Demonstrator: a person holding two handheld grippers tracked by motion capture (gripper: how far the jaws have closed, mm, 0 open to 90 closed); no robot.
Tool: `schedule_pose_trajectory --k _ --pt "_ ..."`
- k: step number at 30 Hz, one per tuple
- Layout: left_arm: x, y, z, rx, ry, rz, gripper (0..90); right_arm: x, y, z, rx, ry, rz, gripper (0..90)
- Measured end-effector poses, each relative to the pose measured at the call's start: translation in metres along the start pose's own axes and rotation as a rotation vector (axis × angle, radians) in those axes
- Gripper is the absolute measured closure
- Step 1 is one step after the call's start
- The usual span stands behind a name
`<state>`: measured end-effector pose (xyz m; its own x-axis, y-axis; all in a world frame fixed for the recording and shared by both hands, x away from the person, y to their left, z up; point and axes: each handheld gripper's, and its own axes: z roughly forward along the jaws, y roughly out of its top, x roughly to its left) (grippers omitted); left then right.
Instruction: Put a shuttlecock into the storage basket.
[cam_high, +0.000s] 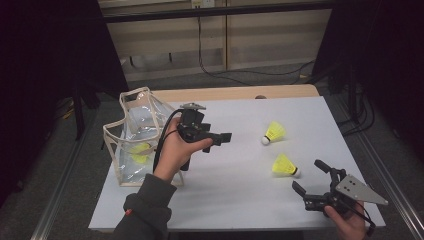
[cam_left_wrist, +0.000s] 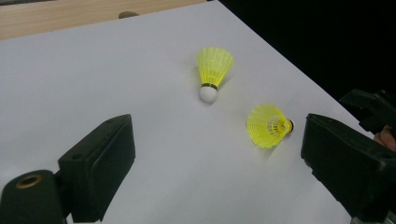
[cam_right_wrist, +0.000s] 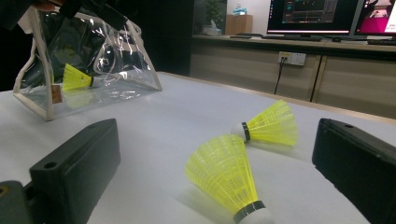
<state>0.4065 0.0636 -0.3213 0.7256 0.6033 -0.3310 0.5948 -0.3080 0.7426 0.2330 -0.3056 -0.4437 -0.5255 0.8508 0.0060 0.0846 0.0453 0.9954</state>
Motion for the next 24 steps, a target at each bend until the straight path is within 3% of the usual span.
schedule_pose_trajectory --k 24 --pt "-0.003 -0.014 0.016 -0.001 -0.019 0.016 7.2 0.0 0.0 0.0 -0.001 0.002 -0.001 0.8"
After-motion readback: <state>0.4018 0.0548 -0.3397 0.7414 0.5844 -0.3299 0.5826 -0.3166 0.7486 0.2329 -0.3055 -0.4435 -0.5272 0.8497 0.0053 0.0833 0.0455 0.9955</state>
